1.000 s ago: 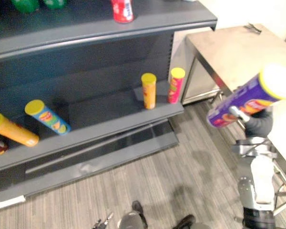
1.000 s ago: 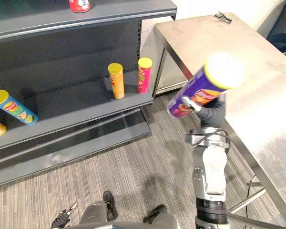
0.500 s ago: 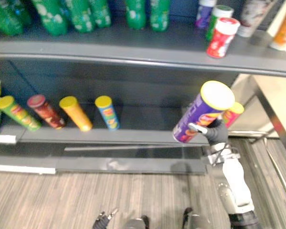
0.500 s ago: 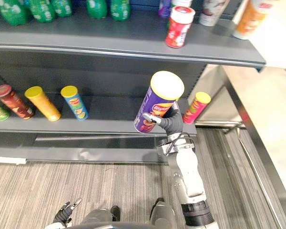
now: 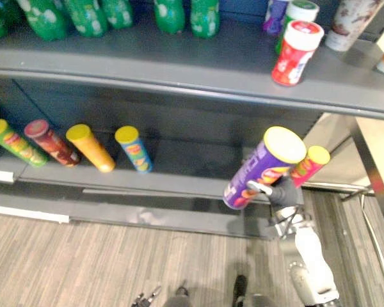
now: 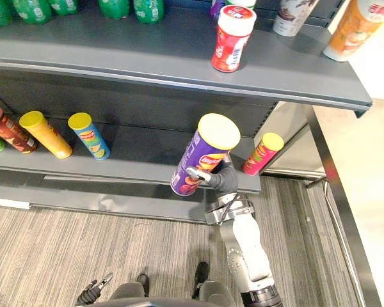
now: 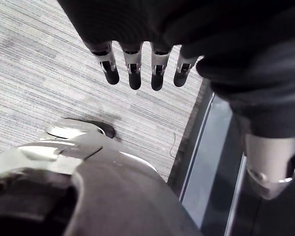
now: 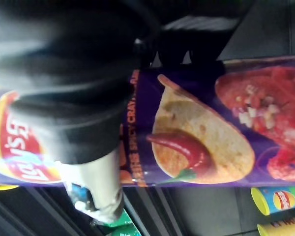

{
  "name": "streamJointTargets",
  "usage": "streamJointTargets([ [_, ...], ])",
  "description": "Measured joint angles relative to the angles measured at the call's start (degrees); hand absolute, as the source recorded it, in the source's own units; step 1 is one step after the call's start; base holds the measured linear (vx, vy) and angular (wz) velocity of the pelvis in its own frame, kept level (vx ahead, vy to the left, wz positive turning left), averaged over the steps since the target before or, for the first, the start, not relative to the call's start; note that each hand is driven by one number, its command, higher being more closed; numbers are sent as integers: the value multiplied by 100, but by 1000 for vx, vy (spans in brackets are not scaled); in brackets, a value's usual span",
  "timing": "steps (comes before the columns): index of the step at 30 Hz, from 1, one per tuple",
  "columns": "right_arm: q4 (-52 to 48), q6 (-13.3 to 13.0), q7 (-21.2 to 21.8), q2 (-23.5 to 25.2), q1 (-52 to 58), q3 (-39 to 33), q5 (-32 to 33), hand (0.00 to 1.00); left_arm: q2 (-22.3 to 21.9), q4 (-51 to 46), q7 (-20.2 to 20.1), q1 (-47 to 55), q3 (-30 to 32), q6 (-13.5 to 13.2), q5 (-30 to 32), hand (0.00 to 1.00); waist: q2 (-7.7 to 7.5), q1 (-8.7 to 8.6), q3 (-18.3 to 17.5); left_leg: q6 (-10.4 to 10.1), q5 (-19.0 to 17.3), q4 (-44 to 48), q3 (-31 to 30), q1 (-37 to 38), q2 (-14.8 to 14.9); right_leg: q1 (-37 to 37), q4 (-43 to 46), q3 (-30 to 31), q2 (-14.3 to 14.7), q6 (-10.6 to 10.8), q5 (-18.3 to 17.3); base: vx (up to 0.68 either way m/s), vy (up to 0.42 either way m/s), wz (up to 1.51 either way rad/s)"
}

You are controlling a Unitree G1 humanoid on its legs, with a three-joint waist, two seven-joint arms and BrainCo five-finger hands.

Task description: Put the gum and the chips on the shelf.

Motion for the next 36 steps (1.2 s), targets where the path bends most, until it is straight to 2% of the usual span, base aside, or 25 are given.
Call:
streamJointTargets([
  [5,64,-10,-73,146,196,202,-235,100,4,3,198,-118,-189,-2,118,0,67,5,-88,-26,369,-485,-260,-18,-71,84,-138,-449,-83,-10,7,-11,-8,45],
  [11,555,-19,-231,148,135,766,-252,100,34,-66,451,-309,-409,-52,211,0,108,32,-121,14,454,-626,-133,-40,-123,63,-137,-510,-171,18,43,-35,34,8],
  [15,1147,-18,-332,163,-465,1026,-708,100,-4,-706,591,-582,-779,-107,210,0,137,65,-92,41,611,-508,-200,-447,-254,-320,76,-600,-336,33,52,-39,52,20],
  [18,1742,-12,-653,222,-1280,1049,-975,100,-119,-1398,718,-754,-1121,-242,162,0,247,209,205,68,703,-336,-207,-636,-346,-515,399,-697,-502,14,28,-98,65,29],
  [20,2135,-10,-923,302,-1936,927,-1348,100,-163,-1771,775,-913,-1335,-304,160,0,346,340,498,98,717,-175,-290,-872,-430,-726,784,-749,-665,27,-133,-160,37,31],
  [24,2745,1,-1337,523,-2829,618,-1761,100,-152,-2067,829,-1067,-1351,-309,-33,0,443,362,912,145,731,-45,-222,-1240,-451,-1129,1327,-921,-898,15,-290,-170,15,39],
  [26,3051,35,-1597,534,-3251,236,-1946,100,-148,-2302,904,-1105,-1349,-307,-68,0,479,508,1118,172,871,23,-270,-1439,-499,-1334,1576,-989,-1012,-2,-356,-99,7,28],
  [27,3138,41,-1668,533,-3386,102,-2024,100,-148,-2389,928,-1106,-1349,-308,-69,0,498,527,1191,176,899,24,-296,-1470,-515,-1361,1624,-1016,-1043,-2,-373,-90,5,26],
  [29,3390,63,-1879,526,-3785,-285,-2045,100,-142,-2561,988,-1119,-1347,-313,-71,0,545,628,1262,196,965,36,-357,-1644,-552,-1549,1748,-1045,-1103,-19,-387,-62,-3,21],
  [31,3745,89,-2145,452,-4413,-836,-2227,100,-138,-2620,1002,-1183,-1345,-340,-78,0,644,657,1349,195,1070,31,-450,-1850,-597,-1737,1867,-1129,-1177,-32,-395,-63,-13,24],
  [36,4174,119,-2723,133,-5362,-1643,-2274,100,-111,-2585,1070,-1392,-1344,-351,-291,0,762,728,1492,209,1169,147,-575,-2158,-668,-2073,2217,-1165,-1313,-88,-516,-37,-37,16],
])
